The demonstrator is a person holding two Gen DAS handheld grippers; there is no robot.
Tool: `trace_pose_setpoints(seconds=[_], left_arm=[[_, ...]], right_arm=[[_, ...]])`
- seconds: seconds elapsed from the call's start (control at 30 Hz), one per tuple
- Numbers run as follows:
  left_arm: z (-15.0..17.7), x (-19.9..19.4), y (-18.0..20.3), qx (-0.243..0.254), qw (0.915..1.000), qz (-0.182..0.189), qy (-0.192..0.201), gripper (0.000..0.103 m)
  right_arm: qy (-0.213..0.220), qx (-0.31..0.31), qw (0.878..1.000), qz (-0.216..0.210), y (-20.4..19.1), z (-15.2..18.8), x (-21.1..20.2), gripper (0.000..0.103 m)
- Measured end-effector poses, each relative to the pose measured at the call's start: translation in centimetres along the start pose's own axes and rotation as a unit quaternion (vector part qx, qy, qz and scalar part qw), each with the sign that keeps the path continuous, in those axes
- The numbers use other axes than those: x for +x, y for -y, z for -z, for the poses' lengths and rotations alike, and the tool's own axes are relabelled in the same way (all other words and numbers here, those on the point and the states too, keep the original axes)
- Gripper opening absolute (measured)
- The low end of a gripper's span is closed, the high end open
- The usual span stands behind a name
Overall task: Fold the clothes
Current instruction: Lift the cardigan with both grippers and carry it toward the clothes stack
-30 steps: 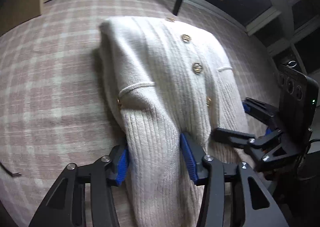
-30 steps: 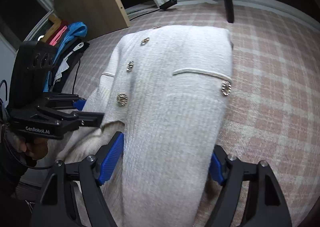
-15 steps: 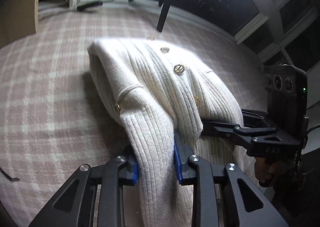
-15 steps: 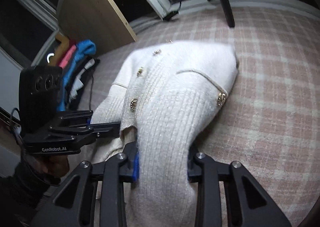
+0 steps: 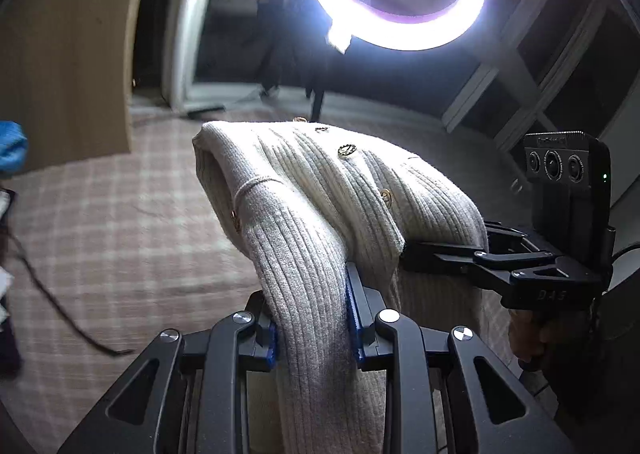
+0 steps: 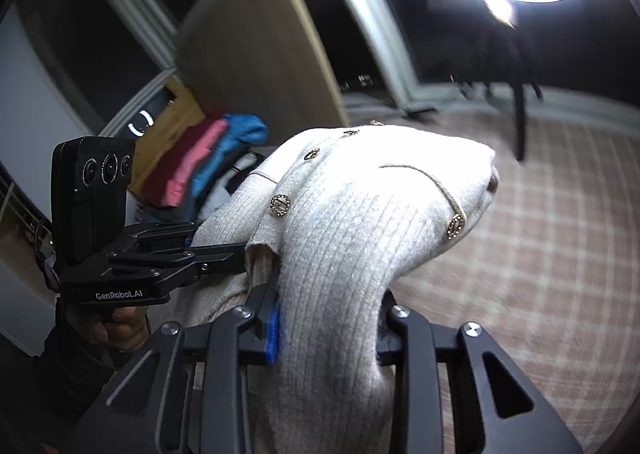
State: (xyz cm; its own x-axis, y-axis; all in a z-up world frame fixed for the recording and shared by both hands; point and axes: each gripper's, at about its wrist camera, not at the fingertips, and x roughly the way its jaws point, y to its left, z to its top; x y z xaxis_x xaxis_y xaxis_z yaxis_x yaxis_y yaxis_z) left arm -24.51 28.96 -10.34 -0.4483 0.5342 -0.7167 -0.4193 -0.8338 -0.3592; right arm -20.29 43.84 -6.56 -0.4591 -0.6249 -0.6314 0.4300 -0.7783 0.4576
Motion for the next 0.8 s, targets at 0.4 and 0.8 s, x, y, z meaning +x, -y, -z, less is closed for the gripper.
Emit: trace_pose_setpoints(seconds=[0.4,0.8], left_arm=[[2.2,-20.2,-14.2,0.013,0.9955,-0.029,0.089,0.025],[-1.1,-31.0,-32.8,0.021,0.9913,-0.081,0.101,0.025]], right_arm=[[0.049,-0.089,0.994,-0.025,-20.7,-5.7,6.9,0.029],[0.065,-0.096,0.993,-0.034,-36.3,-13.1,21.4,0.029]])
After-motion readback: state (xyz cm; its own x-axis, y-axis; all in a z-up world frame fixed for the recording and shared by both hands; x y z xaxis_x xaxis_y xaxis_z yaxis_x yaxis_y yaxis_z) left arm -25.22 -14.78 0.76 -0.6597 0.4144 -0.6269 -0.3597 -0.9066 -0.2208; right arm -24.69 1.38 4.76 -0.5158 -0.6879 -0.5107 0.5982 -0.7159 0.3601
